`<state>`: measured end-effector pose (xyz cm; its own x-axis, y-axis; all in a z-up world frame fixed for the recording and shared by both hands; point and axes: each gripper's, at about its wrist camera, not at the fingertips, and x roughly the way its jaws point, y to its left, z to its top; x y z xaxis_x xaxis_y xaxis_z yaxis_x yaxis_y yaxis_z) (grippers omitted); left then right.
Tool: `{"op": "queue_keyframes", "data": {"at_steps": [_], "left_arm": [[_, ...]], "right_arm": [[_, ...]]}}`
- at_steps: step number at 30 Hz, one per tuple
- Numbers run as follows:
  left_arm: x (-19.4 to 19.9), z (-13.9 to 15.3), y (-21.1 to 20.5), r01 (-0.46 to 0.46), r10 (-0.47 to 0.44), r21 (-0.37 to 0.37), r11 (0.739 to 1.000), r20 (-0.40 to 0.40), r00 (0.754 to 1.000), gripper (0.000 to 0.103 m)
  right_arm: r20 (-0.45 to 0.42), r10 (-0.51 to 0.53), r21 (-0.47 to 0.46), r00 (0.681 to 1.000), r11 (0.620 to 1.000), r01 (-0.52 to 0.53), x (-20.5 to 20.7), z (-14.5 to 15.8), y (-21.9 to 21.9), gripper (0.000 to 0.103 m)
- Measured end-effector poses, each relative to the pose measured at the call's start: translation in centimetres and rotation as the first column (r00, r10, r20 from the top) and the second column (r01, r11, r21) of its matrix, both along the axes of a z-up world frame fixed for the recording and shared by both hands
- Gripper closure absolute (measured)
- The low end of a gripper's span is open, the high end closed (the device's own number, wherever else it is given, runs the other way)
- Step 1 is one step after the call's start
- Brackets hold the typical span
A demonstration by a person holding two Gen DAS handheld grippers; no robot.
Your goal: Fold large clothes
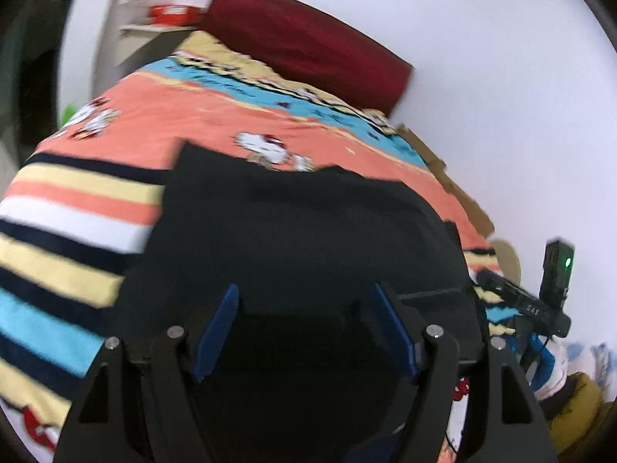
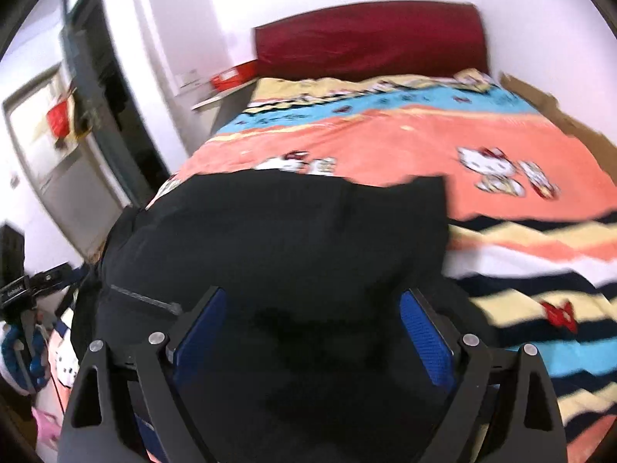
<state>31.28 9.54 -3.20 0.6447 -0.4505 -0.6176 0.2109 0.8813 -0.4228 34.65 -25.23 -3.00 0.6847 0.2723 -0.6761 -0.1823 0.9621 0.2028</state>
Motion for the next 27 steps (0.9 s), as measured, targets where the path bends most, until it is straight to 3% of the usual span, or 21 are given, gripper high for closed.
{"op": "queue_keyframes", "data": {"at_steps": [4, 10, 20, 27], "left_arm": [[4.8, -1.9, -8.2, 0.035, -0.034, 0.113, 0.993, -0.009, 0.999, 0.033], [11.3, -3.0, -10.2, -0.009, 0.021, 0.203, 0.979, -0.056, 0.998, 0.031], [17.5, -3.8, -9.6, -0.038, 0.057, 0.201, 0.979, -0.088, 0.995, 0.029], [19.8, -4.7, -7.0, -0.062, 0.072, 0.097, 0.993, -0.098, 0.993, 0.029]], "right_arm": [[0.016, 0.078, -0.091, 0.997, 0.993, -0.076, 2.4, -1.4, 5.9, 0.011], [-0.028, 0.084, -0.146, 0.996, 0.985, -0.088, 7.9, -1.6, 7.5, 0.01], [-0.071, 0.033, -0.094, 0.997, 0.995, -0.04, 14.1, -3.2, 5.7, 0.008], [-0.073, -0.014, -0.056, 0.997, 0.998, 0.01, 16.3, -4.3, 2.5, 0.007]]}}
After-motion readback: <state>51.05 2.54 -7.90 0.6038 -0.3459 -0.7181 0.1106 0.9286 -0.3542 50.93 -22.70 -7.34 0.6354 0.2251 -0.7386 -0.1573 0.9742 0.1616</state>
